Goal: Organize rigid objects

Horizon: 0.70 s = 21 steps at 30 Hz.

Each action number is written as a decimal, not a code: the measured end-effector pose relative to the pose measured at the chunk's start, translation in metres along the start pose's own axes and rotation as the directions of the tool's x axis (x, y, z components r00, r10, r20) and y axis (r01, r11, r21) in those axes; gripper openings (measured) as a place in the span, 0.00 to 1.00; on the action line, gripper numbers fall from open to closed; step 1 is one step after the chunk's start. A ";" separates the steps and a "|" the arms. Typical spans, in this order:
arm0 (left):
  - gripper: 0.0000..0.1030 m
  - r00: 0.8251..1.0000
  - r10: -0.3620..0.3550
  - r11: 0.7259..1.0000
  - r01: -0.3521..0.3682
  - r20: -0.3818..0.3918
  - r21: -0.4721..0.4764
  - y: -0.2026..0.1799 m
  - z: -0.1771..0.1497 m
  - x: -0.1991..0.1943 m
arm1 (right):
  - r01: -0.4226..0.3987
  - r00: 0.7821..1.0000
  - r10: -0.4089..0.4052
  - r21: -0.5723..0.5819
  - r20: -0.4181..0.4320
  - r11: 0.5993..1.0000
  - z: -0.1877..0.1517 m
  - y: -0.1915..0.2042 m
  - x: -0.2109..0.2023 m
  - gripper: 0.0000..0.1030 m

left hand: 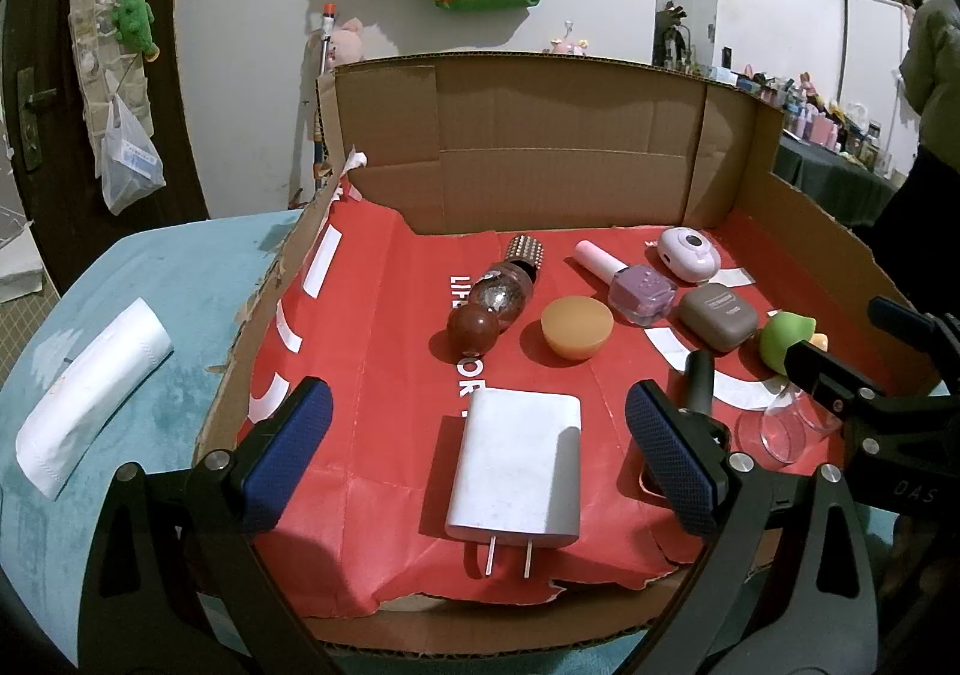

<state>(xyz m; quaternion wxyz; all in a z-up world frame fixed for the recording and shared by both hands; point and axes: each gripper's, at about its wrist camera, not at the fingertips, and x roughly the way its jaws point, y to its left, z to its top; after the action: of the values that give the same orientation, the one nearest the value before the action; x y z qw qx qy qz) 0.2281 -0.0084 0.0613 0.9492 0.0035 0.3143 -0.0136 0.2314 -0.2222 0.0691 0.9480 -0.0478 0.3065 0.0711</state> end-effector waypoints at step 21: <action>0.97 1.000 0.006 1.000 -0.006 -0.004 0.001 0.000 0.000 0.000 | 0.000 1.000 0.000 0.000 0.000 1.000 0.000 0.001 0.000 1.00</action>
<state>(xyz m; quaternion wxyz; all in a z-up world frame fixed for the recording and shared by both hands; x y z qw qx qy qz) 0.2277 -0.0083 0.0613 0.9486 0.0048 0.3163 -0.0108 0.2318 -0.2211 0.0691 0.9480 -0.0480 0.3065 0.0713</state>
